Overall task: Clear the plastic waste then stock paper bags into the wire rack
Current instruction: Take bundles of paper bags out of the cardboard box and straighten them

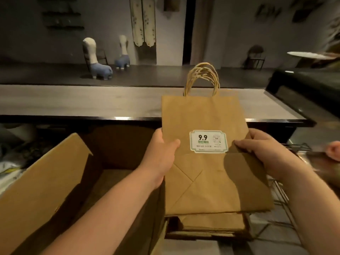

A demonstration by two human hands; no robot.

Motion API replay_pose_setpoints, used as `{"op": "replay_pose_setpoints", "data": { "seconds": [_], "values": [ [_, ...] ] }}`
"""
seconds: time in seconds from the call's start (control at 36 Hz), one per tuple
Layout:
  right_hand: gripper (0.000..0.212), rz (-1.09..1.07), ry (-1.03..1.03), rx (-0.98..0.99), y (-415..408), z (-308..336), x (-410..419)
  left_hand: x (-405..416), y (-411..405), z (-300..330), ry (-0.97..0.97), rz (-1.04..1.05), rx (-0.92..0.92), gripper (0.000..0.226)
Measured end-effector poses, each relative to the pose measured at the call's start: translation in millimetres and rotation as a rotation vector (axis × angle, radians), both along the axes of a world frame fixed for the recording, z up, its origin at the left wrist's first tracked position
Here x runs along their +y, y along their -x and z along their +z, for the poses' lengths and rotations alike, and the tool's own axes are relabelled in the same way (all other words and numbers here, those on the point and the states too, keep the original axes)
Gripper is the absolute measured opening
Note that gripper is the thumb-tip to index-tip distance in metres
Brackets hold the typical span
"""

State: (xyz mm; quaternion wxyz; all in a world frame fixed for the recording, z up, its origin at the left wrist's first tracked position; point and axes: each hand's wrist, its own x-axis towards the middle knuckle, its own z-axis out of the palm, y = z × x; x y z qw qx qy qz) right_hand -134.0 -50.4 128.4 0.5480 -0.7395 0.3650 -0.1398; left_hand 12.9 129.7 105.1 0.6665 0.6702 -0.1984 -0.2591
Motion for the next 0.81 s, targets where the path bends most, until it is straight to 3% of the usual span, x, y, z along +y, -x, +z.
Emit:
{"op": "replay_pose_setpoints", "data": {
  "seconds": [0.17, 0.36, 0.53, 0.67, 0.81],
  "values": [
    [0.018, -0.125, 0.018, 0.165, 27, -58, -19, -40, 36, -39, -0.207, -0.010, -0.024, 0.030],
    [0.023, -0.110, 0.020, 0.169, 39, -98, -28, -54, 53, -74, -0.495, 0.016, -0.043, 0.079],
    [0.028, -0.044, 0.021, 0.268, 40, -133, -26, -58, 68, -96, -0.691, 0.021, 0.049, 0.104],
    [0.043, -0.054, -0.018, 0.229, 32, -150, -26, -69, 69, -127, -0.703, 0.206, 0.138, 0.104],
    [0.045, -0.072, 0.055, 0.236, 14, -160, -33, -87, 58, -136, -0.685, 0.336, 0.074, 0.096]
  ]
}}
